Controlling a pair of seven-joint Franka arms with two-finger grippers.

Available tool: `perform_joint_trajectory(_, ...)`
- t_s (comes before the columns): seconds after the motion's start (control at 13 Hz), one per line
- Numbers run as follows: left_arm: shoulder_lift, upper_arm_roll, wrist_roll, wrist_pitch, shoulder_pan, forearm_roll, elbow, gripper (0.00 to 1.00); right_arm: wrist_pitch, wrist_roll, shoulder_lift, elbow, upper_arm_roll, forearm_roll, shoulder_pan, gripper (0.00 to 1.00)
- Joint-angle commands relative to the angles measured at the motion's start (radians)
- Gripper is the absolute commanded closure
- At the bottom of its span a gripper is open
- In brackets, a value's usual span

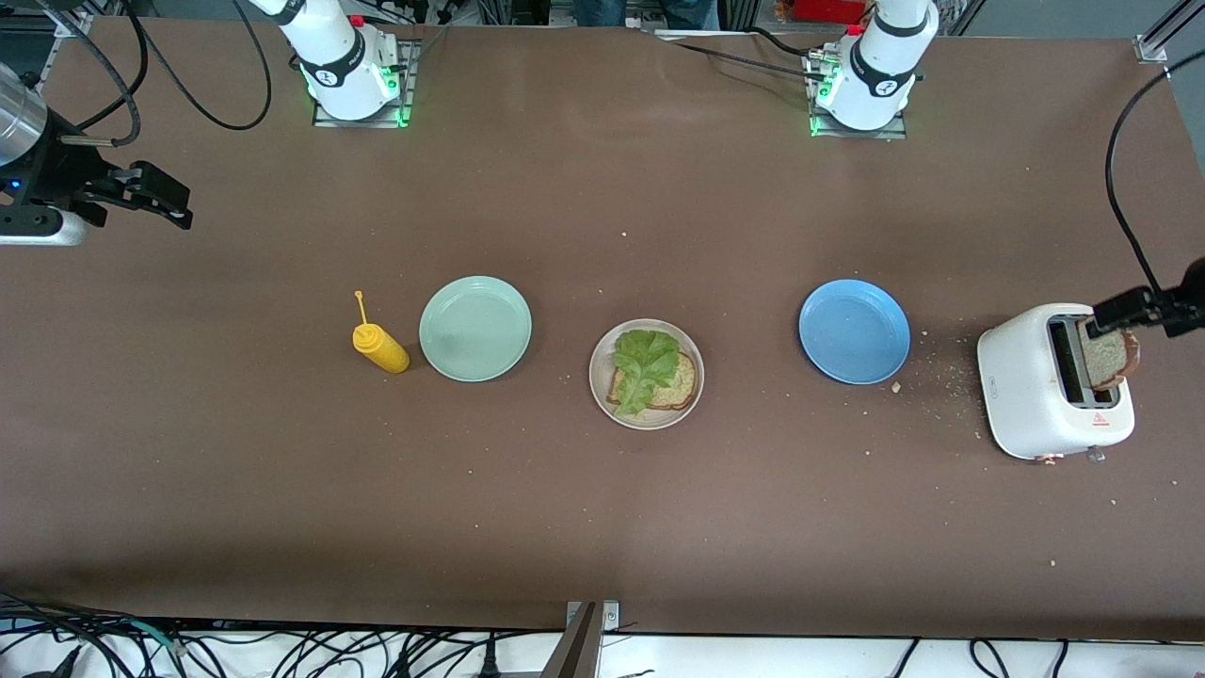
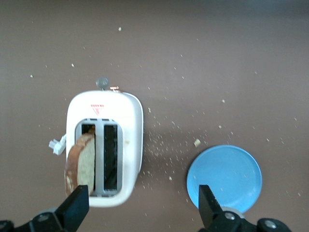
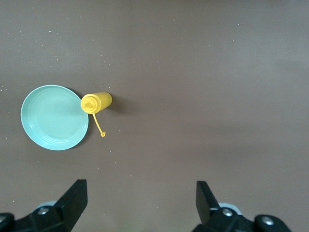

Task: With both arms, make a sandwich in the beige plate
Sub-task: 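Lower the left gripper onto the bread slice in the toaster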

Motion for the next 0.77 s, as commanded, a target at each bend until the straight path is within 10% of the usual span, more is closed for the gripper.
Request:
perform_joint_trajectory(0.0,0.076,-0.006,0.023,0.064,0.031,0.038,0.047,0.0,-0.006,-0.007,-0.004,-0.008,0.019,0.014,-0.021,0.0)
perform_joint_trajectory(0.54,0.171,-0.006,0.029,0.169,0.058,0.177,-0.002,0.02,-0.022,0.002,0.021,-0.005,0.016,0.017,-0.013,0.0)
perform_joint_trajectory(0.69,0.167,-0.007,0.031,0.15,0.084,0.177,-0.044,0.19,-0.017,0.002,0.021,-0.005,0.016,0.017,-0.013,0.0)
